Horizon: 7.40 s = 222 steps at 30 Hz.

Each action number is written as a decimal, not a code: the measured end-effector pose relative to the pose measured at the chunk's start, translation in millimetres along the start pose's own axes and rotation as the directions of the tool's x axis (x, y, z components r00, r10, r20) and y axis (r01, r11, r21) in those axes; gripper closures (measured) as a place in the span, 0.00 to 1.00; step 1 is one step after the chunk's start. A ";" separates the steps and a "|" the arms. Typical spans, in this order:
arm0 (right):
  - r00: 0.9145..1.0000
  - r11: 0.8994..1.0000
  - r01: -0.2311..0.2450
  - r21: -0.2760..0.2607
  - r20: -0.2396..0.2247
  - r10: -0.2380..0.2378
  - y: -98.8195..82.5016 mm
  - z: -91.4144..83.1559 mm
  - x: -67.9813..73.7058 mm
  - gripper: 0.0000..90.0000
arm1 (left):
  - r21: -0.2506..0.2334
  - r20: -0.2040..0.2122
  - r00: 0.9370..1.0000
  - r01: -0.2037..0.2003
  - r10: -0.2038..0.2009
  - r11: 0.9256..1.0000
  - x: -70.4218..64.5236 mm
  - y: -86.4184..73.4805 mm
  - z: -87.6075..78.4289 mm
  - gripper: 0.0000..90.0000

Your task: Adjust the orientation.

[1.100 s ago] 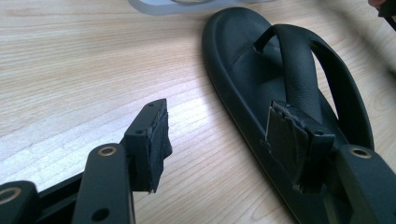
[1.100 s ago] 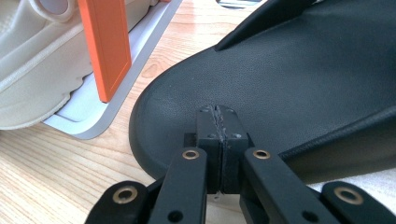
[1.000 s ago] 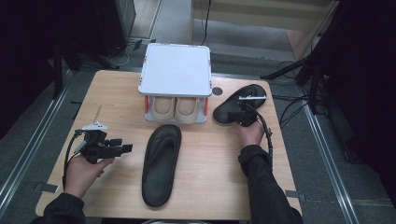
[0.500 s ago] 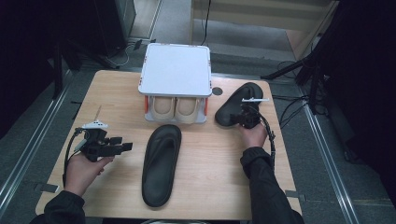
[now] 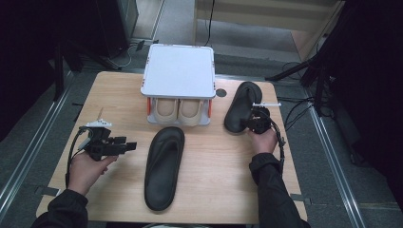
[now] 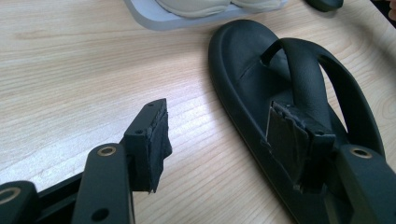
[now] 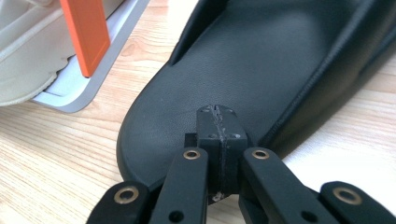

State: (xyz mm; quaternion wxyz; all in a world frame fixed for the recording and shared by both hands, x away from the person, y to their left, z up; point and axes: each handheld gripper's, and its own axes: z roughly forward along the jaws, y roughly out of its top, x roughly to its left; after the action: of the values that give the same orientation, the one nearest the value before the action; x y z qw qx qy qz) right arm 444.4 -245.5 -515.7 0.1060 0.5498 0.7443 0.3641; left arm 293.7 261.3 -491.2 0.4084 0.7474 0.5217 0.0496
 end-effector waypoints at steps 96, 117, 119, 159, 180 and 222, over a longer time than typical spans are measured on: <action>0.969 0.978 -0.162 -0.129 0.165 0.182 41.9 4.7 -47.3 0.88 | 0.000 -0.044 0.998 0.052 -0.052 0.999 -4.3 -31.9 -16.9 0.44; 0.980 0.982 -0.140 -0.123 0.128 0.156 25.9 -30.9 -31.3 0.89 | 0.011 -0.004 1.000 0.019 -0.019 1.000 -7.3 -17.9 -3.4 0.44; 0.979 0.982 -0.141 -0.125 0.130 0.157 22.3 -36.1 -30.8 0.89 | 0.010 0.000 1.000 0.013 -0.013 1.000 -7.3 -15.7 -1.5 0.44; 0.998 0.993 -0.020 -0.119 0.052 0.027 -54.9 -106.4 42.8 0.89 | 0.023 0.061 0.998 -0.030 0.028 0.999 -11.6 15.1 20.9 0.46; 0.997 0.997 0.074 -0.020 -0.021 -0.074 -88.4 -90.9 88.1 0.88 | 0.026 0.053 0.997 -0.057 0.055 0.998 -14.8 14.6 23.7 0.49; 0.977 0.986 0.164 0.004 -0.139 -0.162 -85.9 -75.6 97.6 1.00 | 0.127 0.092 0.990 -0.119 0.108 0.985 -13.3 6.9 46.0 0.99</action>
State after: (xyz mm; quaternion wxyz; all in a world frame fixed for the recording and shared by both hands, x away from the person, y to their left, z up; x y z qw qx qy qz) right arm 302.1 -201.5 -494.7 0.0792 0.4611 0.7953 0.3855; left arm 315.8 223.9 -512.3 0.3764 0.8026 0.4627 0.0065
